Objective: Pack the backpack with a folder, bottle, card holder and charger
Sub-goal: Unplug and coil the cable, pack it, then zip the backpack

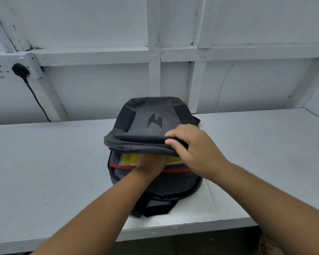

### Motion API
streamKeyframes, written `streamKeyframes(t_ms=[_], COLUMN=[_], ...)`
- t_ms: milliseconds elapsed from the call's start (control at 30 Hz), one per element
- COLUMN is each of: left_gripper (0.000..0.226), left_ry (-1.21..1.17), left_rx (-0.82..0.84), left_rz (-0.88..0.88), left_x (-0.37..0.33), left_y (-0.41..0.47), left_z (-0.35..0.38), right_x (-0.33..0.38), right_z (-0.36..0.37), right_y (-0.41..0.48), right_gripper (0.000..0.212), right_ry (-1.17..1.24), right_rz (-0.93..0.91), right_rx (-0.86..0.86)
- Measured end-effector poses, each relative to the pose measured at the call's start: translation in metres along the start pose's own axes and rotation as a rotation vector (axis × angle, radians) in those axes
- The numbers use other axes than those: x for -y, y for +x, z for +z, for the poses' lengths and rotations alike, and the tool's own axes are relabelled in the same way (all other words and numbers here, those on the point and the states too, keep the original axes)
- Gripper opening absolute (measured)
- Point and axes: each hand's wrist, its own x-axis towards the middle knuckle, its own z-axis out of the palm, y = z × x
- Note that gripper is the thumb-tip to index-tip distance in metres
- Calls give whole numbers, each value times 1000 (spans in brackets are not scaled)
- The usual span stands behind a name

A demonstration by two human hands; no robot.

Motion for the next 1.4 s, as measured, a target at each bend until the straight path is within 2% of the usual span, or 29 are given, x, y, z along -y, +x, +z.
streamKeyframes(t_ms=[100, 200, 367, 433, 500, 600, 733, 900, 967, 1000, 1067, 1167, 1267, 1400], left_gripper=[48, 37, 29, 29, 23, 31, 14, 24, 31, 36, 45, 45, 40, 39], left_ry=[-133, -277, -148, -282, -429, -453, -479, -589, -672, -702, -724, -751, -730, -666], left_rx=[53, 123, 95, 34, -111, -236, -223, -173, -145, -119, -46, 59, 56, -29], left_rz=[111, 210, 348, 266, 93, -170, -346, -406, -442, -462, -471, -378, -363, -383], left_x=[10, 27, 67, 84, 102, 125, 152, 175, 181, 184, 188, 190, 193, 206], left_y=[-34, -84, -142, -159, -169, -158, -117, -55, -30, -19, -1, 17, 28, 38], left_z=[-11, -27, -49, -54, -60, -66, -65, -56, -53, -53, -51, -48, -43, -35], right_x=[-7, -20, -44, -49, -50, -52, -52, -51, -56, -62, -78, -102, -124, -134], right_z=[15, 36, 70, 76, 77, 72, 64, 57, 56, 56, 57, 62, 70, 79], right_y=[-26, -57, -101, -105, -100, -92, -84, -52, -23, -6, 33, 74, 85, 80], right_gripper=[17, 23, 28, 29, 29, 29, 28, 18, 11, 13, 39, 81, 91, 90], right_ry=[-27, -64, -104, -122, -128, -121, -94, 24, -3, -48, -193, -426, -405, -355], right_rz=[-17, -17, 24, 15, -6, -34, -47, -79, -156, -198, -203, -100, -17, -27], right_rx=[23, 113, 251, 263, 284, 329, 398, 446, 375, 320, 306, 545, 700, 687])
